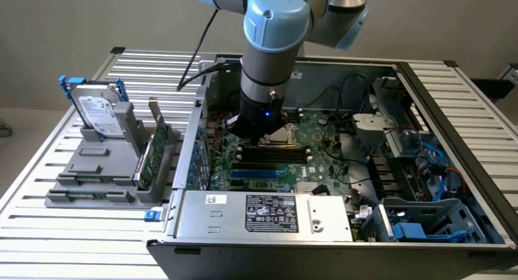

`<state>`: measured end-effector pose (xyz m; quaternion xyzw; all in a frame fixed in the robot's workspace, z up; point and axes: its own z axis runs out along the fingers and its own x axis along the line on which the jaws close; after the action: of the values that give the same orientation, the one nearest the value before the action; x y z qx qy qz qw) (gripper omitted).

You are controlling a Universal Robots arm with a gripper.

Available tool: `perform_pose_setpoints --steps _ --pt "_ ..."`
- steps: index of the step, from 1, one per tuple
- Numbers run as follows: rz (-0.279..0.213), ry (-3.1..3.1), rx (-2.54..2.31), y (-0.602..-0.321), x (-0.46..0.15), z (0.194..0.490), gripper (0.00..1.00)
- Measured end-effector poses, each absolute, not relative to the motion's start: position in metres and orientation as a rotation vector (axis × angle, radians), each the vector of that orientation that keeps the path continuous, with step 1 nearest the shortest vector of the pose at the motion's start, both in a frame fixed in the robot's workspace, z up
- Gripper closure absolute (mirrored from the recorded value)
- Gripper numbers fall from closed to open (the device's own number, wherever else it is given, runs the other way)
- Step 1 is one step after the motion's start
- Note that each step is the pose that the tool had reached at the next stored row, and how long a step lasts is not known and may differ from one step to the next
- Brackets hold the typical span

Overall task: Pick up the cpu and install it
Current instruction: 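Install the second cpu locking lever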

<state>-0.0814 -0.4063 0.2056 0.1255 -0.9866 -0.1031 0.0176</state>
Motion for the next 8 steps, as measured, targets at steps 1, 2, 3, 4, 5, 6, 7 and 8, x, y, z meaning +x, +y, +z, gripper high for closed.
perform_pose_setpoints --steps 1,2,3,4,5,6,7,8 --pt "-0.32 -3.065 0.39 -0.406 -0.081 0.209 0.89" --pt "-0.32 -3.064 0.39 -0.406 -0.081 0.211 0.89" --pt "-0.319 -3.064 0.389 -0.406 -0.081 0.214 0.89" --pt "-0.32 -3.063 0.389 -0.406 -0.081 0.217 0.89" --pt "-0.32 -3.063 0.389 -0.406 -0.081 0.221 0.89" --pt "-0.32 -3.063 0.389 -0.406 -0.081 0.224 0.89" --pt "-0.32 -3.063 0.389 -0.406 -0.081 0.228 0.89" --pt "-0.32 -3.062 0.389 -0.406 -0.081 0.232 0.89"
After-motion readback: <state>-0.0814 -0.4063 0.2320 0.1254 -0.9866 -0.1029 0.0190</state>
